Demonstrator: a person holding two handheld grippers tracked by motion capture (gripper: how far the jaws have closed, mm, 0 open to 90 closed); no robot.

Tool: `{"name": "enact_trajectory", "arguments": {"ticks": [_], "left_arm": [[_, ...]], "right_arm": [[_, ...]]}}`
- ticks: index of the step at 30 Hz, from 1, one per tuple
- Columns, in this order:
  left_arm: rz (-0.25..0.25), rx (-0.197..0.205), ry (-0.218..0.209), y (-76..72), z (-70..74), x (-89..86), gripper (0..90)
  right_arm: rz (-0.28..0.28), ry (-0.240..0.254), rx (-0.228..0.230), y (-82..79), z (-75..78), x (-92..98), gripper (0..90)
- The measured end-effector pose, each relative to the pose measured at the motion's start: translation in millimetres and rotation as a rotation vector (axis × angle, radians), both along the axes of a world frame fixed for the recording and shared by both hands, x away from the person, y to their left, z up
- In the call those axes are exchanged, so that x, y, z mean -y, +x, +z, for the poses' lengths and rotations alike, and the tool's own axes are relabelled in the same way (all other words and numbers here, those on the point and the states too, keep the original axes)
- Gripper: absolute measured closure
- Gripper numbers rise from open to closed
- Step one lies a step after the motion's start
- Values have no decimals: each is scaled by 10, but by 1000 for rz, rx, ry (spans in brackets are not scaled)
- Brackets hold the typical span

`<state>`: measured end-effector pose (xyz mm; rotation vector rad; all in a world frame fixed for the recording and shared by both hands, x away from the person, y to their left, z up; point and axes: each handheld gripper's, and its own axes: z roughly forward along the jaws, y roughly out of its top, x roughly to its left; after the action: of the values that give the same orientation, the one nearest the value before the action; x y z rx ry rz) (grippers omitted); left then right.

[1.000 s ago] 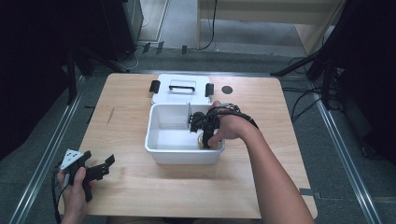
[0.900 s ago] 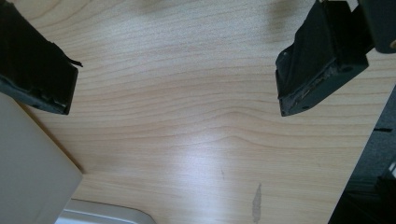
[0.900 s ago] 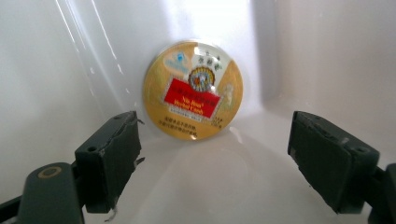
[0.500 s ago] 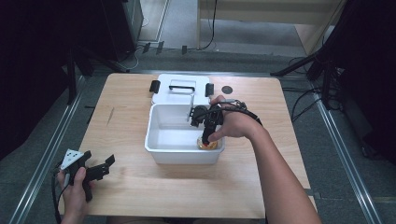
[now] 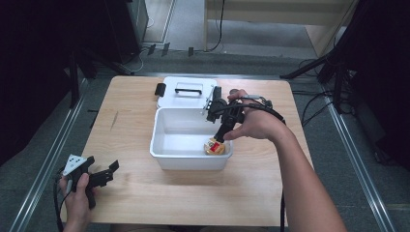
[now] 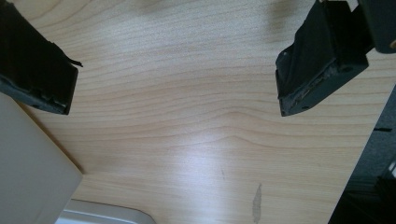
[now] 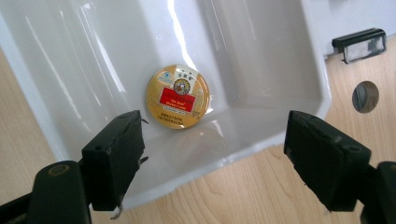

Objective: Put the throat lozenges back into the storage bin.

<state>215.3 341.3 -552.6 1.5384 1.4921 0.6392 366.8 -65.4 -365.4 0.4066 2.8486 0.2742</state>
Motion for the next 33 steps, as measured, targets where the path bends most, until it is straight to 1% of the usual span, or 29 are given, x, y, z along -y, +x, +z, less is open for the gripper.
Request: {"name": "enact_trajectory", "arguments": {"ticks": [2,3,5,7,8,9,13,15,18,19,21,23,24,25,26,27,29,31,33], "left_arm": [[0,0,0,0,0,0,0],[-1,-1,1,0,1,0,0],[0,-1,1,0,1,0,0],[0,0,1,0,0,0,0],[0,0,1,0,0,0,0],[0,0,1,0,0,1,0],[0,0,1,0,0,1,0],[0,1,1,0,-1,1,0],[1,3,1,0,-1,1,0],[1,2,0,0,-1,1,0],[0,2,1,-1,-1,1,0],[-1,-1,2,-2,0,1,0],[-1,-1,2,-2,0,1,0],[-1,0,3,-2,0,1,0],[-1,0,4,-2,0,2,0],[-1,0,4,-2,0,2,0],[-2,0,4,-2,1,2,0],[-2,0,6,-3,1,1,0],[-2,1,7,-2,1,1,0]], "right_arm": [[-12,18,12,-8,62,93,205],[-12,18,12,-8,62,93,205],[-19,27,17,-14,90,156,204],[-31,27,24,-20,107,219,200],[-44,24,27,-25,114,283,197],[-44,24,27,-25,114,283,197],[-84,33,26,-33,98,420,195],[-89,32,24,-33,81,467,192],[-110,36,18,-35,36,563,190],[-122,40,19,-35,3,632,188],[-129,44,15,-34,-13,667,188],[-160,55,10,-46,-57,771,188],[-160,55,10,-46,-57,771,188],[-171,59,6,-53,-73,806,188],[-194,63,-9,-66,-111,884,188],[-194,63,-9,-66,-111,884,188],[-206,68,-10,-73,-148,946,187],[-226,76,-19,-83,-196,1012,180],[-270,81,-40,-103,-279,1116,155]]}}
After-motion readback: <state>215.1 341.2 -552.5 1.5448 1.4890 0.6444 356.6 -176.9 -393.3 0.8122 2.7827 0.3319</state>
